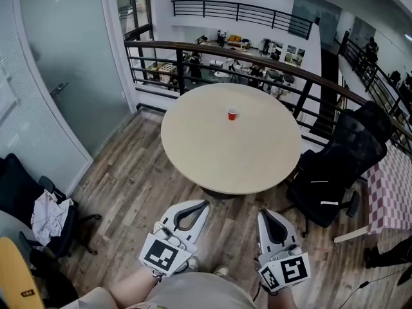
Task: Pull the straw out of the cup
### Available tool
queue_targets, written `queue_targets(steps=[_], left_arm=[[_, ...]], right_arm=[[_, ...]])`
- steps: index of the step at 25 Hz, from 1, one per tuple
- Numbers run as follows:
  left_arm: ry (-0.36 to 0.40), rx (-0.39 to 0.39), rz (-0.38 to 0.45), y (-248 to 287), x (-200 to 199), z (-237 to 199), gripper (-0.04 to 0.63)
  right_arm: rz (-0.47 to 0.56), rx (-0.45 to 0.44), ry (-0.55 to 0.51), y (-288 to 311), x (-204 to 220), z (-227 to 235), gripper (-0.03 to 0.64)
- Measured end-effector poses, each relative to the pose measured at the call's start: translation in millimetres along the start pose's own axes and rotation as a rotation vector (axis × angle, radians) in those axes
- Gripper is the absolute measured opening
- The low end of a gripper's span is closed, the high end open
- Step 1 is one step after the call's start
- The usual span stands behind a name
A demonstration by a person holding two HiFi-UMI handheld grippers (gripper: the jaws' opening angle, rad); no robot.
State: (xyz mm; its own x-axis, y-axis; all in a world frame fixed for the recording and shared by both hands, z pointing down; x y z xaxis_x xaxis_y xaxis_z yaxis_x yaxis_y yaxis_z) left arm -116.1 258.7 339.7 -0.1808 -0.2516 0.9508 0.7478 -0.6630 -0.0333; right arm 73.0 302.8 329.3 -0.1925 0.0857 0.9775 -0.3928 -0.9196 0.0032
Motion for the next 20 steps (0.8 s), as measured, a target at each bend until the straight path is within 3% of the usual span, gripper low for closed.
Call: queue_targets(steps=[12, 20], left_arm=[[-0.004, 0.004, -0.002, 21, -3, 22, 0.014], [-0.003, -0.024, -0.015, 38, -6, 38, 0.014]], right_arm=[[-0.028, -0.046, 0.047, -5, 7, 23, 0.029], [-0.029, -0.062, 0.014, -10, 1, 49, 0.029]])
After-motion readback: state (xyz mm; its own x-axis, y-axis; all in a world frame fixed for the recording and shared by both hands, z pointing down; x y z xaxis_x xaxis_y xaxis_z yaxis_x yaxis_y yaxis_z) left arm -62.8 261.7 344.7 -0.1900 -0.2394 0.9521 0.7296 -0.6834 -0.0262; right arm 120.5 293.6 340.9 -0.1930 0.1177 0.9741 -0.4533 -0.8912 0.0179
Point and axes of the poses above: the fingertips, and each gripper's own axes: y forward along the fingers, z to its right, x out of its underside, the point moved 6 cm from there along -y, backward along the fingers, and after that the axes turned 13 degrees about y, right-handed, at the moved point
